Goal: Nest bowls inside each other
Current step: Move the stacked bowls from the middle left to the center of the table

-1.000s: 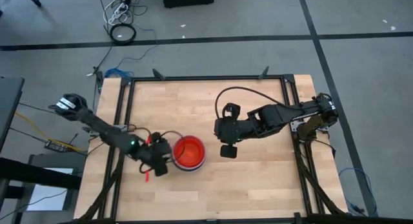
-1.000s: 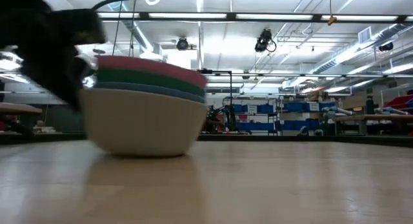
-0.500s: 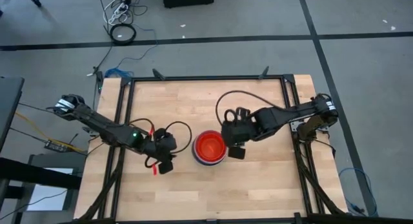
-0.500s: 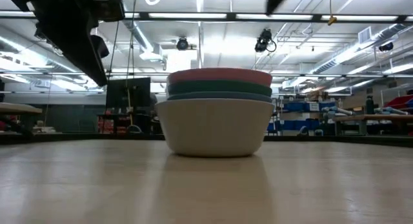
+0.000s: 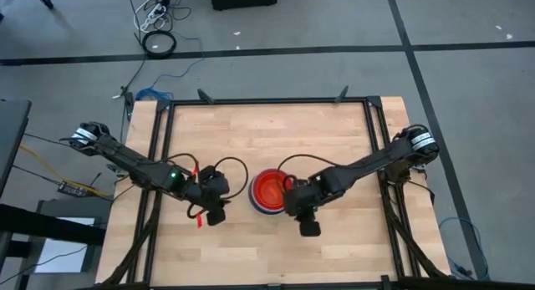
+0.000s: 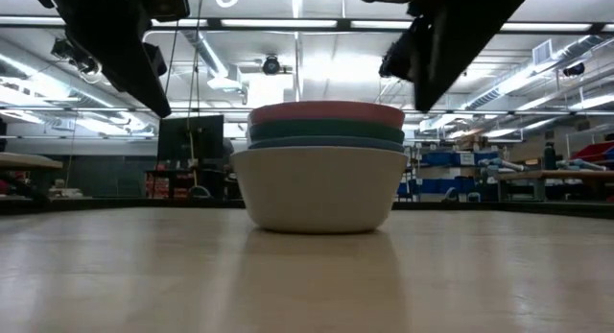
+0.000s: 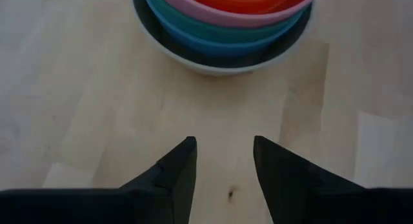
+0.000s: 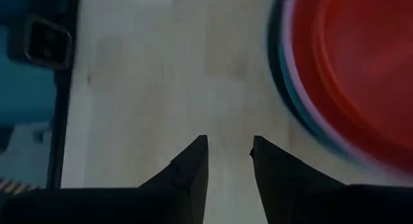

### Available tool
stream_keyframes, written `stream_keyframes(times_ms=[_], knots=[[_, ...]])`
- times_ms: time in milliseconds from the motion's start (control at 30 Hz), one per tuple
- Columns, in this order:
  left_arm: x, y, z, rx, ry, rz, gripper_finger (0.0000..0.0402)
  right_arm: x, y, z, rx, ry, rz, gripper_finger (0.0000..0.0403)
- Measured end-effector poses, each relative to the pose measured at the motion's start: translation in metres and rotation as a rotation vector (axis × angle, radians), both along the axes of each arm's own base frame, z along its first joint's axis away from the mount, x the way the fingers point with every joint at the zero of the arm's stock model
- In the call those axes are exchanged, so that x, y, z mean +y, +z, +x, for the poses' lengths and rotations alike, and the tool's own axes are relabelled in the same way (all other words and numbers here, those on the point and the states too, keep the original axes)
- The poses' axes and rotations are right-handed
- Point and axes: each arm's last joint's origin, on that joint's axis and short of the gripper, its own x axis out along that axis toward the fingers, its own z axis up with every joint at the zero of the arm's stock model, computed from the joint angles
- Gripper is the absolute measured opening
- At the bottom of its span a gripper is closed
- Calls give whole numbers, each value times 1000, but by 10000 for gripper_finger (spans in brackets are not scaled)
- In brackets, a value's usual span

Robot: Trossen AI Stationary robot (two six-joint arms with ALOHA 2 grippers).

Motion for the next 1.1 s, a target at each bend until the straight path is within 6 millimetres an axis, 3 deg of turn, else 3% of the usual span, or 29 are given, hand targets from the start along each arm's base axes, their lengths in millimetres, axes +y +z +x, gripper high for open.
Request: stream_keyframes(times_ms=[333,1100], knots=[[1,0,0,-14,14,44,163,-7,-24,10,-200,-17,33,98],[3,1,1,-46,42,106,163,-80,-18,38,-398,-152,-131,87]])
